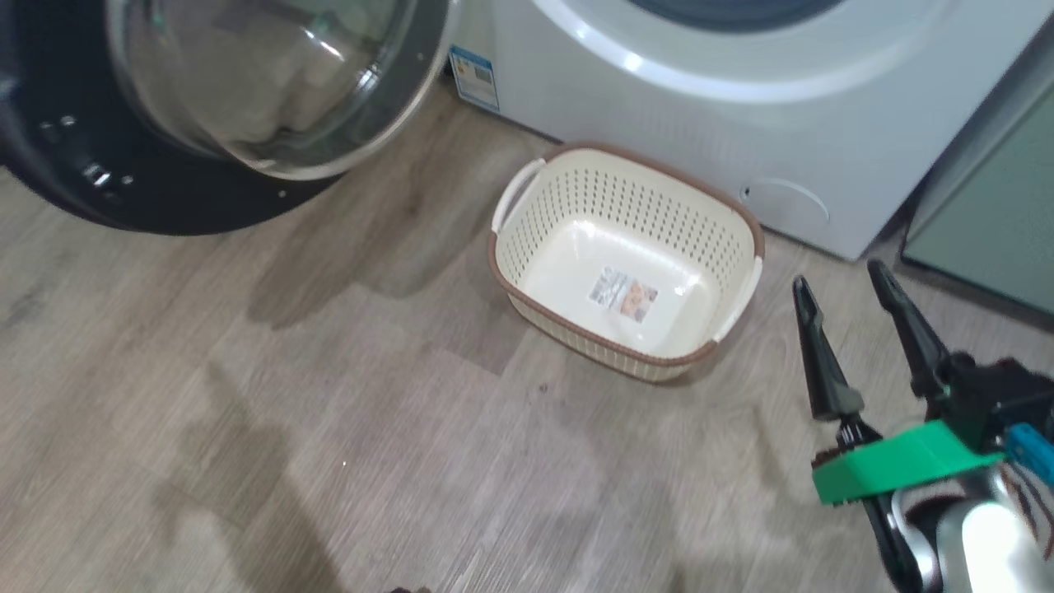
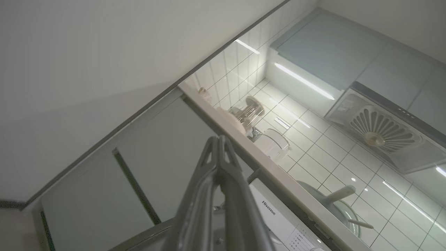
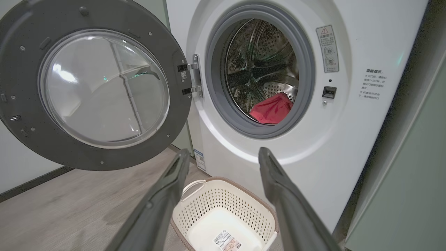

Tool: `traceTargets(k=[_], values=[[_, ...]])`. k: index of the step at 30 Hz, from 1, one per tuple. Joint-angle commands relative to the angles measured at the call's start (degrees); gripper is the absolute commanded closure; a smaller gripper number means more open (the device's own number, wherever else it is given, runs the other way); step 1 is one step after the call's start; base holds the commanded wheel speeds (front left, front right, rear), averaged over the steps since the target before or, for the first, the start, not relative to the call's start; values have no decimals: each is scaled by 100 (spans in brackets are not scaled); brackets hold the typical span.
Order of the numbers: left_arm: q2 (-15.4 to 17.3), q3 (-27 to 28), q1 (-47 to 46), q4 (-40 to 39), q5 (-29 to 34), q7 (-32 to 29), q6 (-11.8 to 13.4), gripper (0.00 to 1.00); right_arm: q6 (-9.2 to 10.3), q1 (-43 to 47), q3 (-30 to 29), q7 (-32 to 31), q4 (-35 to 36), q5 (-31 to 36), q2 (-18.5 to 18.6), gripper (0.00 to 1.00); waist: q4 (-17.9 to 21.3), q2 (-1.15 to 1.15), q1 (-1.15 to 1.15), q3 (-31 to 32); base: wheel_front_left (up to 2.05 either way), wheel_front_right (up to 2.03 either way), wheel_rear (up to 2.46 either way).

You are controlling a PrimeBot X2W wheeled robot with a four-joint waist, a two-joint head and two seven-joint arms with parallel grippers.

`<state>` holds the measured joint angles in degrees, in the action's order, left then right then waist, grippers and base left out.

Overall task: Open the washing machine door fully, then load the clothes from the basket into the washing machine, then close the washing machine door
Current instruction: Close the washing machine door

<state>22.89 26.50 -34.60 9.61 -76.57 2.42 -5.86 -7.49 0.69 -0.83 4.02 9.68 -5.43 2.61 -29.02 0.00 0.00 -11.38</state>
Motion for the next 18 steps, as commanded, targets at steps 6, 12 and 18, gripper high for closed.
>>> traceTargets(k=[6,12,18], values=[[906,684,-842,2100,-803,-518,154,100,0,-453,251,-224,461,258,27,0,312,0,0,-573,0,0,0],[1148,741,-1133,3314,-994,-809,123,100,0,-585,253,-389,655,434,27,0,435,0,0,-937,0,0,0],[1188,667,-1390,4207,-1058,-1030,-21,100,0,-693,277,-565,838,588,66,0,490,0,0,-1252,0,0,0]])
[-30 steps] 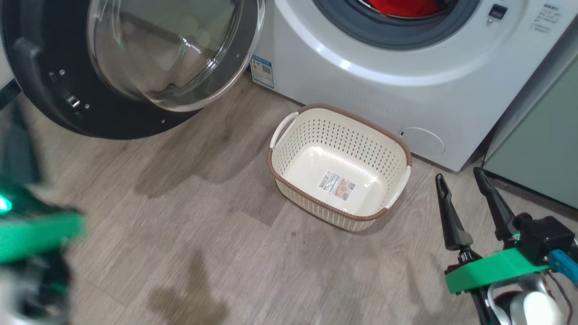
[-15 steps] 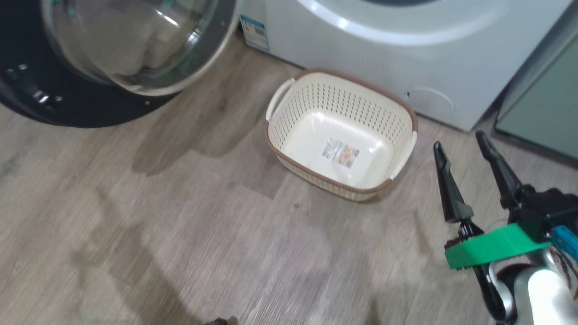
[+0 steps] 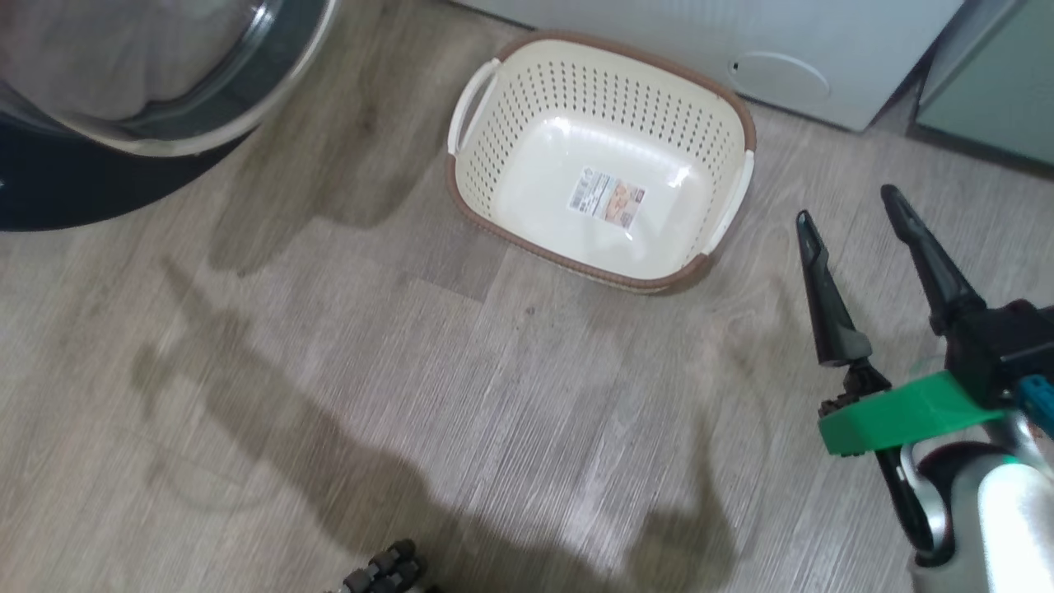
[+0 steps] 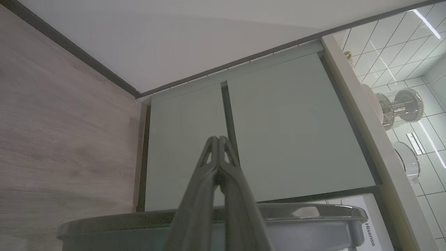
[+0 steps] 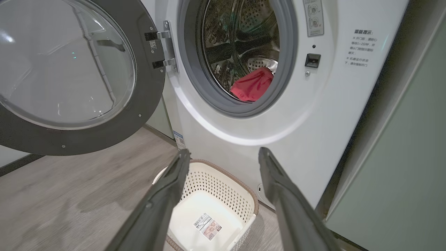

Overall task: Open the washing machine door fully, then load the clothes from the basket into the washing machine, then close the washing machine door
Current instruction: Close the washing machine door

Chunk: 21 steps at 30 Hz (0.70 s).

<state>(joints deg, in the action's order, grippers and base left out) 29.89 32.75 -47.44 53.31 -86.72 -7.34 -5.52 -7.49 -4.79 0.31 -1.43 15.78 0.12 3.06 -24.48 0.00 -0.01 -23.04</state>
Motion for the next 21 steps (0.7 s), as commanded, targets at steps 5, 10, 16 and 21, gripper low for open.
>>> traceTargets(k=[5,10,16,21], values=[[511,-84,-255,116,-45,-320,-162,100,0,-223,176,-114,331,74,75,0,54,0,1,-223,0,0,0],[515,-212,-346,212,-57,-643,-192,100,0,-281,189,-190,402,92,120,0,73,0,1,-320,0,0,0],[459,-275,-309,-2,-143,-984,-195,100,0,-332,186,-230,432,105,135,0,106,0,1,-384,0,0,0],[428,-310,-190,-303,-296,-1505,-196,100,0,-313,142,-208,404,97,126,0,120,0,1,-328,0,0,0]])
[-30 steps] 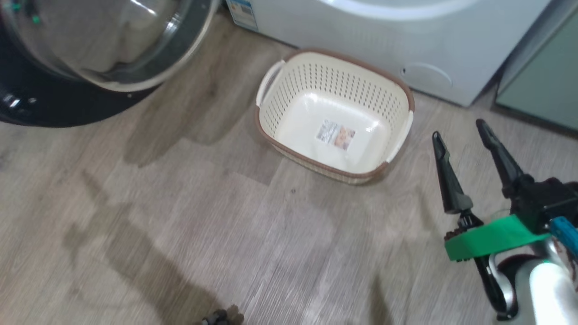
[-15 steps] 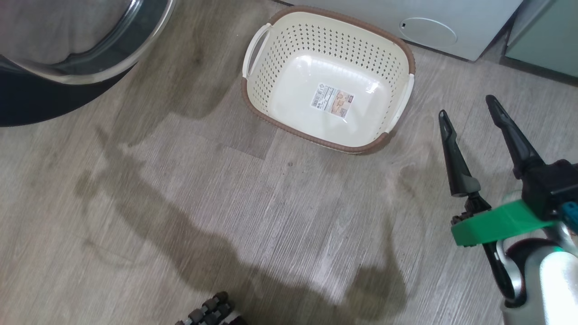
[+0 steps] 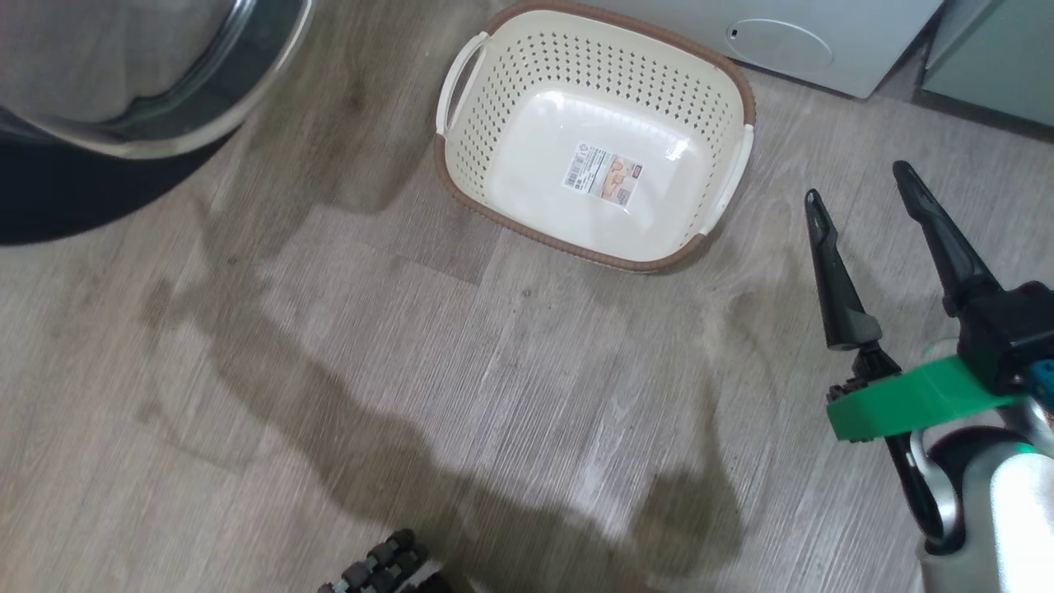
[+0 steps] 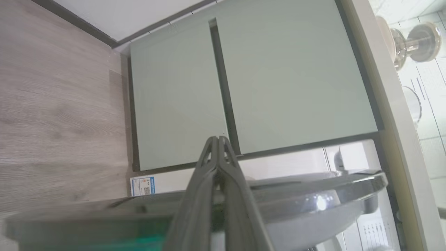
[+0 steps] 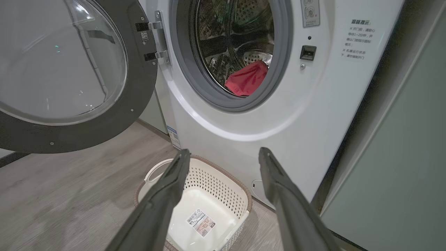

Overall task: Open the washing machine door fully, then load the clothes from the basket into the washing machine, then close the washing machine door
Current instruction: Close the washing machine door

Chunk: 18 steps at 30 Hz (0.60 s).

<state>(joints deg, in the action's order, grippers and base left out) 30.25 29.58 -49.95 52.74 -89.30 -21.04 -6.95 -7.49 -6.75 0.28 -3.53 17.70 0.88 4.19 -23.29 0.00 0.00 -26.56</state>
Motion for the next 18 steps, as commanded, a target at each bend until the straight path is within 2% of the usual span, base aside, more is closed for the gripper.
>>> traceTargets(k=[1,12,18], values=[[388,17,105,-318,-86,-255,-53,100,0,-106,131,13,201,16,8,0,-5,0,0,50,0,0,0],[200,-86,829,-1322,-447,-1751,-53,100,0,-23,148,252,-40,-123,-72,0,-73,0,0,472,0,0,0],[-10,-126,1246,-1948,-539,-2211,-53,100,0,49,157,412,-182,-226,-107,0,-33,0,0,693,0,0,0]])
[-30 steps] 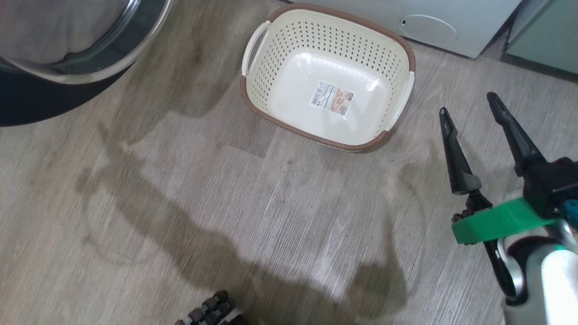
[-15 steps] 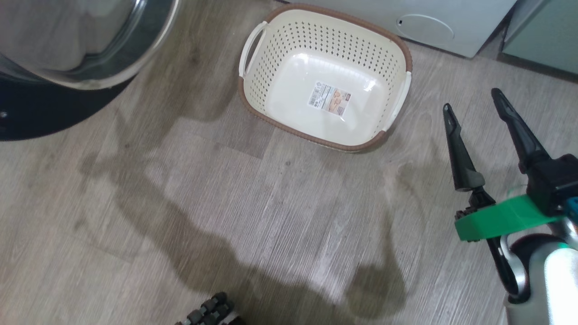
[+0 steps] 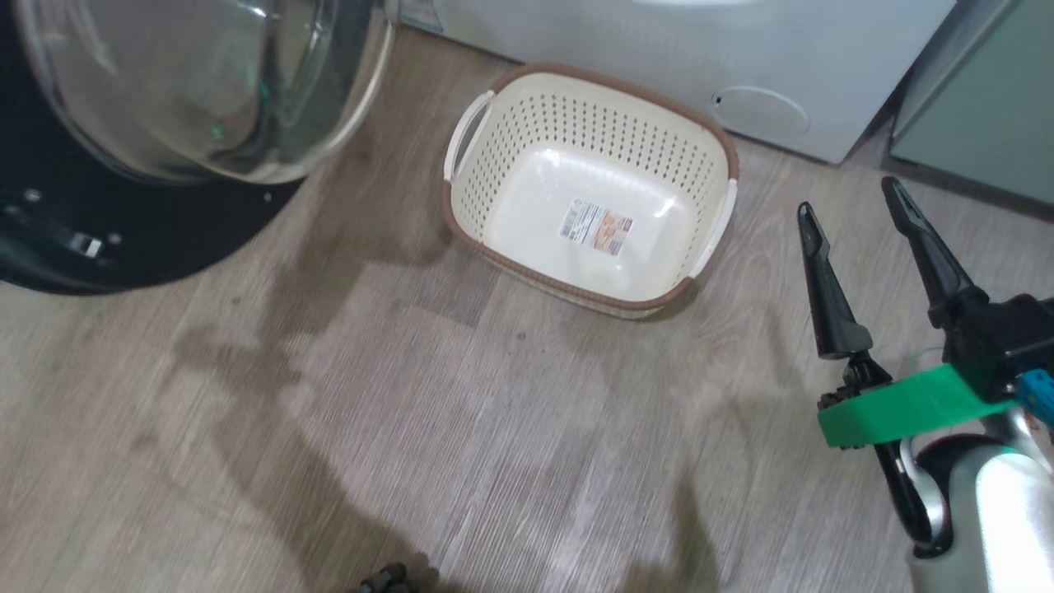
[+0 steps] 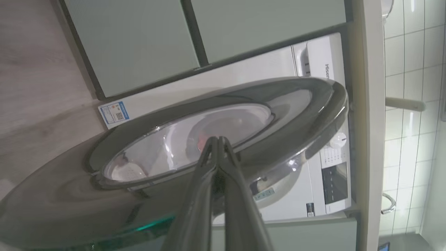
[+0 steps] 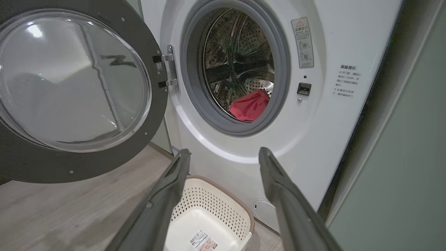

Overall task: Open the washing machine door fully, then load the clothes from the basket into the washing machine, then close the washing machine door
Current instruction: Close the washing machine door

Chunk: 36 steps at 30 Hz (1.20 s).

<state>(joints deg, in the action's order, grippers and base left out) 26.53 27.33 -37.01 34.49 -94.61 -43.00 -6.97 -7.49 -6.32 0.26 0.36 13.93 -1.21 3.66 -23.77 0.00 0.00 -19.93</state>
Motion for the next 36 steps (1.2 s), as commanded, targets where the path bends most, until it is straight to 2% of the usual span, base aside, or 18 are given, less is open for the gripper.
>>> traceTargets(k=[1,9,17,22,36], values=[[309,94,20,-243,-29,-84,-51,100,0,18,160,46,175,-35,-60,0,29,0,0,59,0,0,0],[-89,-127,563,-1165,-70,-624,-51,100,0,50,152,332,-29,-307,-76,0,322,0,0,287,0,0,0],[-307,-305,909,-1833,-161,-1054,-51,100,0,89,137,599,-207,-577,-78,0,866,0,0,383,0,0,0],[-328,-389,917,-2074,-199,-1207,-26,100,0,87,159,773,-299,-721,-78,0,1346,0,0,356,0,0,0],[-131,-530,432,-2736,-293,-1457,398,100,0,-34,301,1284,-583,-1175,-78,0,2862,0,0,-205,0,0,0]])
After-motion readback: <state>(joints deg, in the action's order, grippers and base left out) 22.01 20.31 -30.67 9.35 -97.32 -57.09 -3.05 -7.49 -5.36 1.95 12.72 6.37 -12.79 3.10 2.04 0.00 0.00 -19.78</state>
